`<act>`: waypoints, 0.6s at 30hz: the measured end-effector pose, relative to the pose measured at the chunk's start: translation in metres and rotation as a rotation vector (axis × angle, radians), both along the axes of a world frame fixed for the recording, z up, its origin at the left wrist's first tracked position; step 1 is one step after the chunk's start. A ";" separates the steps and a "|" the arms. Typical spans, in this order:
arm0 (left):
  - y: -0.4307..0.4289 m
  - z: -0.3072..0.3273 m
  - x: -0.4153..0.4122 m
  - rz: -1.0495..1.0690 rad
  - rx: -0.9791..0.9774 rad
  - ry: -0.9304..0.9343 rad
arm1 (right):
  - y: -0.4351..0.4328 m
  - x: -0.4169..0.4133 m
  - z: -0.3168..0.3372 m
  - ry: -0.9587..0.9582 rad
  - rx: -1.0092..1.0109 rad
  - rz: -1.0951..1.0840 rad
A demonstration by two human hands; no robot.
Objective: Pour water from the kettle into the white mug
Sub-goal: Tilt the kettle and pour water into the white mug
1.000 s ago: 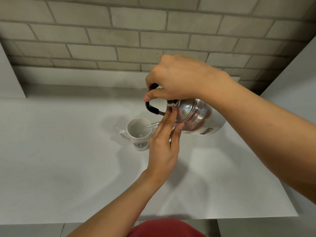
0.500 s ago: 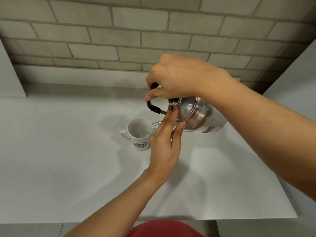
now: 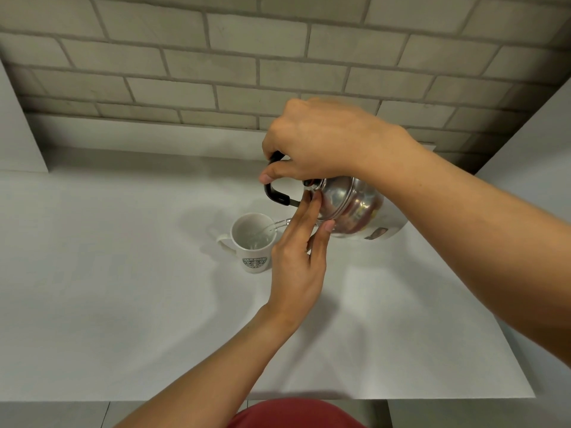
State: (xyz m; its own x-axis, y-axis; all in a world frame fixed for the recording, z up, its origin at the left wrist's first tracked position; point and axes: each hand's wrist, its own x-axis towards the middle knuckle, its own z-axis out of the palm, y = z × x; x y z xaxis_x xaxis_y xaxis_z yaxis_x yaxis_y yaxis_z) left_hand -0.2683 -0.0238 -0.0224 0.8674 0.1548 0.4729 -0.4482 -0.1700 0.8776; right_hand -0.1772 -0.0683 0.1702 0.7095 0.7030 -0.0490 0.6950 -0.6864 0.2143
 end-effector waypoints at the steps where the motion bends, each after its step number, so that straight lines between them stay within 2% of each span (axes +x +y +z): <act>1: 0.000 0.000 0.000 0.004 0.009 -0.005 | 0.000 0.000 0.000 -0.002 0.001 -0.001; 11: 0.004 -0.006 -0.002 -0.004 0.022 -0.015 | -0.001 -0.003 -0.006 -0.008 -0.002 -0.004; 18: 0.014 -0.010 0.000 -0.056 0.102 0.024 | -0.023 0.000 -0.022 -0.035 0.132 0.010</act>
State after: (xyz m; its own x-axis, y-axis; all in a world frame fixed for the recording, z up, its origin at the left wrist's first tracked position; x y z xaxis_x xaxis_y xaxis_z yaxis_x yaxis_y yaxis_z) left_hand -0.2688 -0.0095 -0.0324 0.8845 0.0575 0.4629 -0.4388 -0.2345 0.8675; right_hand -0.1776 -0.0909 0.1482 0.7019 0.7088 0.0695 0.6956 -0.7032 0.1470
